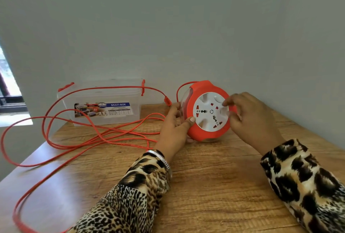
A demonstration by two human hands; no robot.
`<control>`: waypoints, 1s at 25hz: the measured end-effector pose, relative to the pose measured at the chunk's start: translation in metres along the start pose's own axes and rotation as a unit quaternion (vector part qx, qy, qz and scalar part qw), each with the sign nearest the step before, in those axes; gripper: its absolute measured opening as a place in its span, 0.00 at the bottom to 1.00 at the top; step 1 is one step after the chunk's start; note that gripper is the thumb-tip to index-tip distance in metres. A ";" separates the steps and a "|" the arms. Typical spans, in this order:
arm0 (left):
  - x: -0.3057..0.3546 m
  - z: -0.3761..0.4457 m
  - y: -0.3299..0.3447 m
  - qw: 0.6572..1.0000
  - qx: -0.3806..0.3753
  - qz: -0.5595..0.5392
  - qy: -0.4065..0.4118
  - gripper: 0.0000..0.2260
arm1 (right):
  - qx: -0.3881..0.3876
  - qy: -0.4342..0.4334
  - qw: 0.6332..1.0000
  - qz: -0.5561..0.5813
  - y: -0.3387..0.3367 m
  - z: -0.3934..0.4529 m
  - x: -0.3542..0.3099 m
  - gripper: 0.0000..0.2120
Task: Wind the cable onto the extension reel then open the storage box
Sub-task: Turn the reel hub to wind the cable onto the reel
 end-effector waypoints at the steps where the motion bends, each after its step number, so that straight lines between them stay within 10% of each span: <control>1: 0.000 0.001 -0.002 1.000 -0.006 0.001 -0.002 0.21 | -0.007 -0.085 0.996 -0.018 0.000 0.001 -0.003 0.14; 4: 0.000 0.003 -0.005 1.000 -0.029 -0.001 0.005 0.24 | -0.104 -0.237 0.959 -0.117 0.021 -0.002 -0.007 0.23; 11: -0.004 0.008 -0.005 0.999 -0.032 0.015 0.021 0.25 | -0.110 -0.250 0.937 -0.216 0.025 -0.002 -0.005 0.33; 25: 0.009 -0.006 0.008 0.998 0.001 0.043 0.036 0.20 | -0.042 0.129 0.991 -0.012 0.025 -0.014 -0.014 0.33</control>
Point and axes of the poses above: each hand's wrist, its own z-axis towards the middle knuckle, its own y-axis out of the palm, x = y × z, the point moved 3 cm from there along z, towards the middle knuckle, and after that the axes turned 9 degrees about z, right-handed, at the moved point
